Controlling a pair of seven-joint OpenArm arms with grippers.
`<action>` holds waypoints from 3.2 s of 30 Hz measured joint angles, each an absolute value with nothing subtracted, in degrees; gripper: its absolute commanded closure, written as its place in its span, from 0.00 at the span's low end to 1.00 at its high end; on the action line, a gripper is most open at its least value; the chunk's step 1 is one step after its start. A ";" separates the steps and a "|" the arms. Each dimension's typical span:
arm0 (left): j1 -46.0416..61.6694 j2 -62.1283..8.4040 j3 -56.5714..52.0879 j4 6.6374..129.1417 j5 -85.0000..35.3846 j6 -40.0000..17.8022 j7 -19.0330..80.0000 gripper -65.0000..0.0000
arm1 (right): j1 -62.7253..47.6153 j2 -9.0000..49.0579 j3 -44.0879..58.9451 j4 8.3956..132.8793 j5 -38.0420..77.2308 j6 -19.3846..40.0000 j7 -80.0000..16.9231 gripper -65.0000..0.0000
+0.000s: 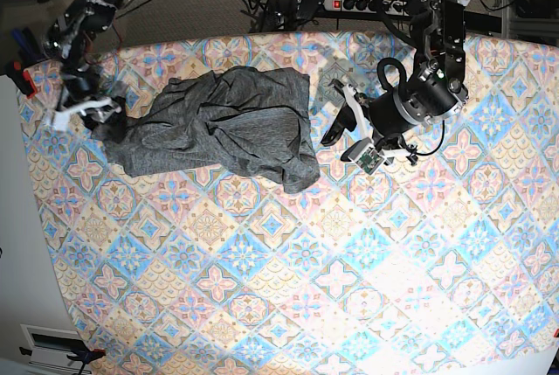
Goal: Layout the t-shirt on the table in an organized manner, then fold the t-shirt properly
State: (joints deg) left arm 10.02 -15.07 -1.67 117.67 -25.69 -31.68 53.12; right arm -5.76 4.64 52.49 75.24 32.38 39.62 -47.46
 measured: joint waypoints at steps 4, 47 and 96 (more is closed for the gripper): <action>10.02 -15.07 -1.67 117.82 -25.65 -31.68 53.17 0.65 | -5.76 4.40 44.91 75.53 32.58 39.70 -47.20 0.26; 13.21 -14.79 -10.68 117.80 -25.19 -31.68 53.67 0.65 | -6.55 7.64 43.44 86.61 20.82 31.83 -50.81 1.00; 14.00 -14.61 -10.24 117.73 -25.30 -31.68 53.58 0.65 | -20.84 -8.60 18.63 93.17 -61.98 21.43 7.44 0.66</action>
